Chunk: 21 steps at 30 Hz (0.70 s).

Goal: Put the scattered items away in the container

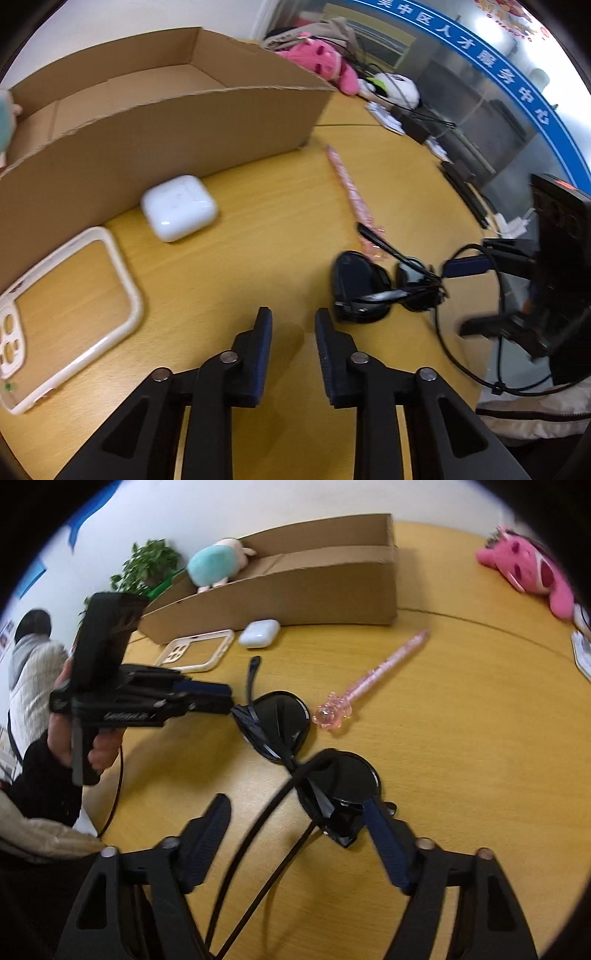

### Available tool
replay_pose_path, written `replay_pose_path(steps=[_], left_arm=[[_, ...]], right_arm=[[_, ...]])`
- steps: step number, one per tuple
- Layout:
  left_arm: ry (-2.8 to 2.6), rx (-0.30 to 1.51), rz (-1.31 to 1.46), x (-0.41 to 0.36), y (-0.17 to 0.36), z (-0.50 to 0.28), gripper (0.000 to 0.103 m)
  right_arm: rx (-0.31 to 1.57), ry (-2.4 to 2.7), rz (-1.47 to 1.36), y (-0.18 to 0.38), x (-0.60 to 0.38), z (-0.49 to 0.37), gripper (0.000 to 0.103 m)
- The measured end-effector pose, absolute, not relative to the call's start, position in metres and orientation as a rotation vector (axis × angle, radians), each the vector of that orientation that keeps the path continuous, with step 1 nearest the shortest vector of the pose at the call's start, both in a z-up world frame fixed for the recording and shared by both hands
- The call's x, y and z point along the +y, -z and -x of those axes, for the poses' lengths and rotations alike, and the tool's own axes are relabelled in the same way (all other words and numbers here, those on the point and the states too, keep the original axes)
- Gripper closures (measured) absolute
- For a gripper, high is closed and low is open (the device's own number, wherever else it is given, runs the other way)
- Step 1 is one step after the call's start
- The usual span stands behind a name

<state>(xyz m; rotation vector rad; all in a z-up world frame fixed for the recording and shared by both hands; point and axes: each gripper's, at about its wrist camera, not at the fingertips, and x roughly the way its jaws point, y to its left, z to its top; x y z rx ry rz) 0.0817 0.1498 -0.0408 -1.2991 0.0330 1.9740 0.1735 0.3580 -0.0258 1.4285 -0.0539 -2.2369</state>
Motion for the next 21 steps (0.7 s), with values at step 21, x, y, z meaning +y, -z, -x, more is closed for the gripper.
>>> replay_pose_path(steps=[21], left_arm=[[-1.924,-0.104,1.308,0.150,0.046,-0.077,0.079]], right_arm=[[0.213,2.279,-1.363,0.003,0.332,-0.150,0.068]])
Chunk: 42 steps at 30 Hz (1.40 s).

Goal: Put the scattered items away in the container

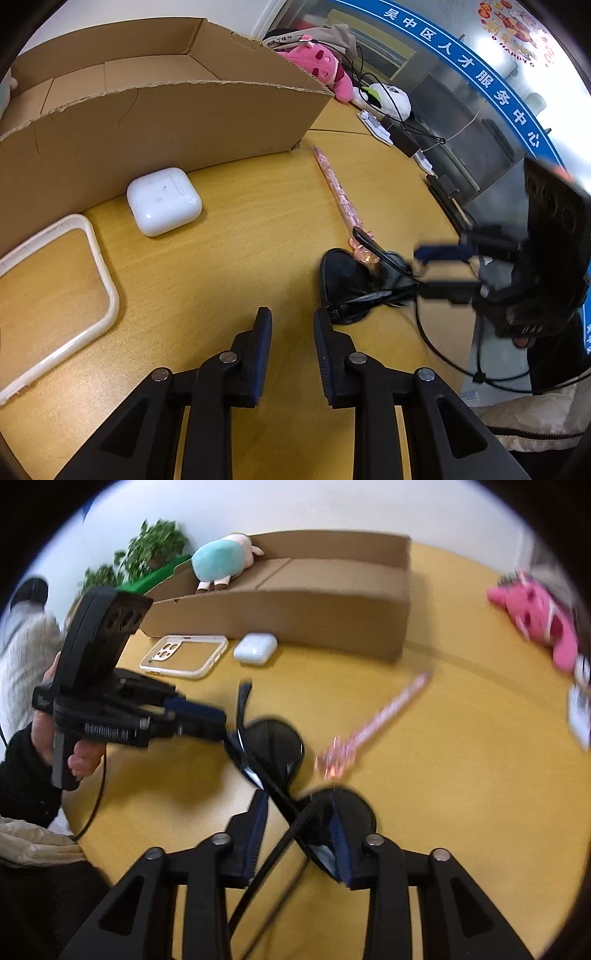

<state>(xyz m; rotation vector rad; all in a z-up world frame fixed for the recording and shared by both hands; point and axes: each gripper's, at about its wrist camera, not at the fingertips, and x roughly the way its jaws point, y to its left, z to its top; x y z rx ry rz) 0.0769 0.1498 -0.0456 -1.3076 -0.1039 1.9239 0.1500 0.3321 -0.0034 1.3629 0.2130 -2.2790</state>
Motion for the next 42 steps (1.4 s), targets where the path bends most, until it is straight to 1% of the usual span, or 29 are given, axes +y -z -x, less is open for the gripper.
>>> replay_pose_path(steps=[2,6,8,9,10,14,15,17,19,20,21,25,28,29,30,31,37,42], left_arm=[[-1.914,-0.121,1.302,0.150,0.046,-0.078,0.079],[-1.881,-0.152,1.287,0.154,0.048,-0.083,0.079],[-1.870,-0.168,1.286,0.155,0.049,-0.085,0.079],[-1.865,-0.179,1.285,0.155,0.049,-0.085,0.079],[-1.859,-0.190,1.282,0.153,0.049,-0.086,0.079],[-1.855,-0.217,1.269,0.147,0.048,-0.087,0.079],[-1.858,-0.221,1.264,0.145,0.047,-0.087,0.079],[-1.858,-0.244,1.254,0.140,0.047,-0.085,0.079],[-1.851,-0.267,1.252,0.137,0.048,-0.083,0.079],[-1.852,-0.269,1.254,0.136,0.049,-0.082,0.079],[-1.852,-0.268,1.257,0.135,0.049,-0.082,0.079],[-1.845,-0.259,1.262,0.137,0.051,-0.083,0.079],[-1.837,-0.248,1.258,0.139,0.050,-0.083,0.079],[-1.836,-0.245,1.256,0.139,0.050,-0.082,0.079],[-1.834,-0.243,1.255,0.141,0.050,-0.082,0.079],[-1.834,-0.241,1.255,0.143,0.050,-0.082,0.079],[-1.804,-0.234,1.247,0.152,0.049,-0.081,0.079],[-1.742,-0.261,1.249,0.164,0.050,-0.080,0.079]], right_arm=[[0.259,2.291,-1.333,-0.011,0.324,-0.137,0.068],[0.254,2.293,-1.283,-0.033,0.308,-0.113,0.068],[0.258,2.292,-1.252,-0.042,0.296,-0.101,0.078],[0.255,2.284,-1.244,-0.045,0.290,-0.096,0.091],[0.252,2.275,-1.233,-0.048,0.282,-0.091,0.094],[0.326,2.277,-1.189,-0.065,0.259,-0.087,0.094],[0.342,2.276,-1.182,-0.071,0.259,-0.091,0.093],[0.375,2.268,-1.203,-0.076,0.263,-0.097,0.085],[0.417,2.287,-1.236,-0.078,0.273,-0.103,0.064],[0.431,2.316,-1.285,-0.077,0.285,-0.106,0.060],[0.412,2.330,-1.340,-0.074,0.298,-0.106,0.059],[0.260,2.328,-1.572,-0.056,0.345,-0.110,0.059],[0.207,2.245,-1.723,-0.030,0.362,-0.117,0.059],[0.202,2.214,-1.758,-0.022,0.363,-0.119,0.060],[0.189,2.182,-1.783,-0.015,0.364,-0.119,0.067],[0.178,2.160,-1.799,-0.011,0.365,-0.119,0.079],[0.158,2.176,-1.773,-0.012,0.364,-0.114,0.092],[0.125,2.211,-1.675,-0.027,0.352,-0.103,0.094]])
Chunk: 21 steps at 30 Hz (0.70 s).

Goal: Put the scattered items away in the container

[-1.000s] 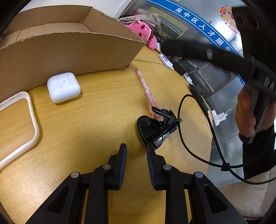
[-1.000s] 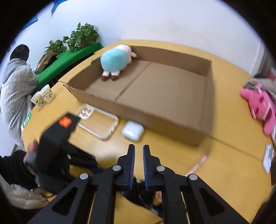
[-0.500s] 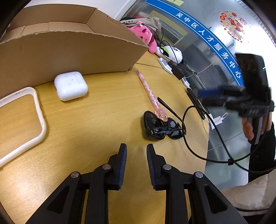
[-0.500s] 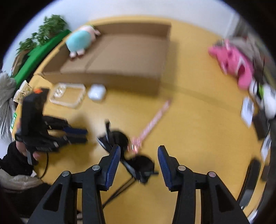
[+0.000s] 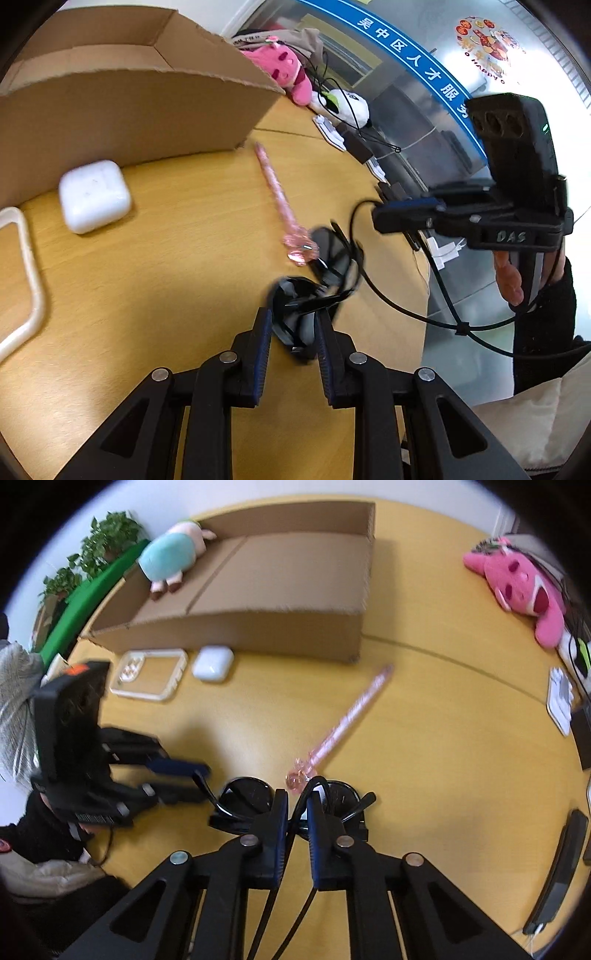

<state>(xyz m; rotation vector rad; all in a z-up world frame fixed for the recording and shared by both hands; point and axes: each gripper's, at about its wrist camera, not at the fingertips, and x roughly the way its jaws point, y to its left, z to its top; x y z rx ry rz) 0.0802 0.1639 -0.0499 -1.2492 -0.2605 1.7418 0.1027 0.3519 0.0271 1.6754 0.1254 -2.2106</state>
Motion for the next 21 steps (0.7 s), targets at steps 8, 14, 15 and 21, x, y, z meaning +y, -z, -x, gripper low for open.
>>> replay_pose_path(steps=[8,14,15,21], left_arm=[[-1.699,-0.302,1.276,0.168,0.057,-0.083,0.079],[-1.693,-0.356,1.271,0.162,0.061,-0.083,0.079],[-1.699,-0.355,1.271,0.161,0.060,-0.083,0.079],[-1.778,-0.324,1.264,0.138,0.055,-0.097,0.079]], right_arm=[[0.081,2.118,-1.578,-0.030,0.317,-0.097,0.094],[0.051,2.085,-1.520,-0.034,0.299,-0.090,0.094],[0.038,2.086,-1.521,-0.034,0.300,-0.088,0.094],[0.016,2.078,-1.509,-0.034,0.298,-0.085,0.094]])
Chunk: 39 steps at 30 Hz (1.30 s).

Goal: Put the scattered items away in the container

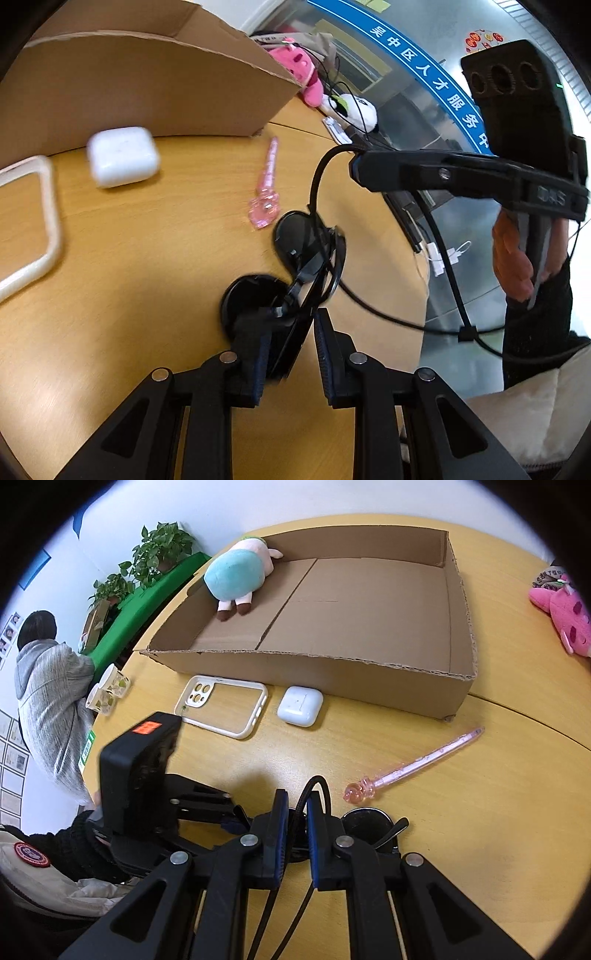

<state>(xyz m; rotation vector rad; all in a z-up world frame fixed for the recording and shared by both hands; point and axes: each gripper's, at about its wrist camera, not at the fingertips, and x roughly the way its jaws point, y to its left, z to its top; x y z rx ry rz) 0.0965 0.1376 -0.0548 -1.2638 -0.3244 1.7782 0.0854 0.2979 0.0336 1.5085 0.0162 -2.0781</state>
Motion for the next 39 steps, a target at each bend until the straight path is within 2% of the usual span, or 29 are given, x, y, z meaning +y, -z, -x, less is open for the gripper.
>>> replay_pose_path(steps=[6,13,23,32,39], left_arm=[[-1.784,-0.398,1.265,0.107,0.060,-0.109,0.079],[-1.789,-0.469,1.248,0.104,0.066,-0.111,0.080],[-1.832,-0.456,1.234,0.102,0.064,-0.115,0.080],[-1.947,-0.476,1.256,0.061,0.061,-0.139,0.079],[-1.933,-0.477,1.255,0.075,0.060,-0.139,0.079]], right_arm=[[-0.010,2.026,-1.488,-0.028,0.283,-0.086,0.094],[-0.008,1.930,-1.439,-0.023,0.240,-0.093,0.094],[-0.068,1.809,-1.368,-0.026,0.194,-0.106,0.094],[-0.114,1.845,-1.378,-0.028,0.210,-0.096,0.095],[-0.139,1.862,-1.350,-0.036,0.217,-0.092,0.095]])
